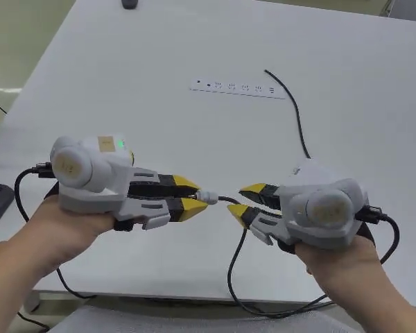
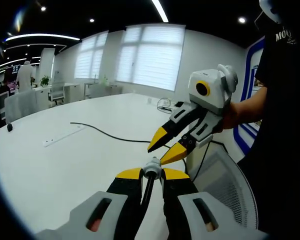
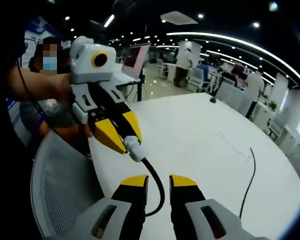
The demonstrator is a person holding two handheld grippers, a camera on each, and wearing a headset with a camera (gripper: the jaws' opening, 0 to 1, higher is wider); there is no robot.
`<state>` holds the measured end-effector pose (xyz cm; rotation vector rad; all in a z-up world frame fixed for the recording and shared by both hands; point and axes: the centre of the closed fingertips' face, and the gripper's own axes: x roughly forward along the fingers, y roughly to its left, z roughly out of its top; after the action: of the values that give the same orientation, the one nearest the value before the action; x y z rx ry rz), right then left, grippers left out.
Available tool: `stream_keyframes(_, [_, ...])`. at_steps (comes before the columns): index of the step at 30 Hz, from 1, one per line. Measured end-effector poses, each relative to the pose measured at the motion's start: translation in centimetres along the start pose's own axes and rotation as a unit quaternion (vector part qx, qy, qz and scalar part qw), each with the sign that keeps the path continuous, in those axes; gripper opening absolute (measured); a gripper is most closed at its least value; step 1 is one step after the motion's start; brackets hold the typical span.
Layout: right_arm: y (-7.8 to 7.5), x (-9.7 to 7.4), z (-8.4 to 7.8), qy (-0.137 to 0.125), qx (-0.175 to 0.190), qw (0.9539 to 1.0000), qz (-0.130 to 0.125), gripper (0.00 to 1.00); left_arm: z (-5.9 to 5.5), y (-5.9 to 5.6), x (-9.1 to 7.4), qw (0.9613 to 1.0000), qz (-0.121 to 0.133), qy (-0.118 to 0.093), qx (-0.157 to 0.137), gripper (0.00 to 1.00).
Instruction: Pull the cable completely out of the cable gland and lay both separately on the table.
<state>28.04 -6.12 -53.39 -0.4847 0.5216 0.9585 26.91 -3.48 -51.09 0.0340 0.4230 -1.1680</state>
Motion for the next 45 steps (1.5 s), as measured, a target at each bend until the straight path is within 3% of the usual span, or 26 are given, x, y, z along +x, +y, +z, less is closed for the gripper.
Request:
stream_keyframes(5, [0.8, 0.5, 0.7, -0.001, -0.059, 0.9982, 0.002, 0.09, -0.1, -0.2, 0.1, 1.0, -0.002, 0.005, 0.003, 0.15])
stream_keyframes(11, [1.8, 0.8, 1.0, -0.005, -0.101, 0.9948, 0.013, 0.01, -0.2, -0.3, 0.0, 1.0, -0.001, 0.005, 0.002, 0.15])
stream_keyframes(14, [1.7, 0.8, 1.0, -0.006, -0.101, 0.9948, 0.012, 0.0, -0.2, -0.3, 0.0, 1.0, 0.0, 0.005, 0.002, 0.15])
stream_keyframes(18, [1.6, 0.7, 0.8, -0.012, -0.051, 0.9985, 0.017, 0.0, -0.2, -0.4, 0.0, 1.0, 0.0, 0.004, 0.003, 0.15])
stream_keyframes(23, [1.1, 0.8, 0.1, -0.007, -0.018, 0.9997, 0.014, 0.0, -0.1, -0.3, 0.0, 1.0, 0.002, 0.003, 0.005, 0.15])
stream_keyframes(31, [-0.5, 0.5, -2.0, 0.01, 0.048, 0.9988, 0.001, 0.0, 0.1, -0.3, -0.1, 1.0, -0.001, -0.001, 0.004, 0.15])
stream_keyframes(34, [-0.9, 0.4, -3.1, 0.018, 0.102, 0.9947, -0.003, 0.0, 0.1, -0.3, -0.1, 1.0, 0.0, -0.003, 0.004, 0.15])
stream_keyframes(41, [-2.0, 0.5, -5.0, 0.026, 0.167, 0.9855, -0.013, 0.0, 0.3, -0.4, -0.1, 1.0, -0.002, -0.005, 0.006, 0.15])
stream_keyframes(45, [-2.8, 0.4, -6.2, 0.033, 0.212, 0.9764, -0.02, 0.0, 0.4, -0.4, -0.1, 1.0, -0.001, -0.007, 0.006, 0.15])
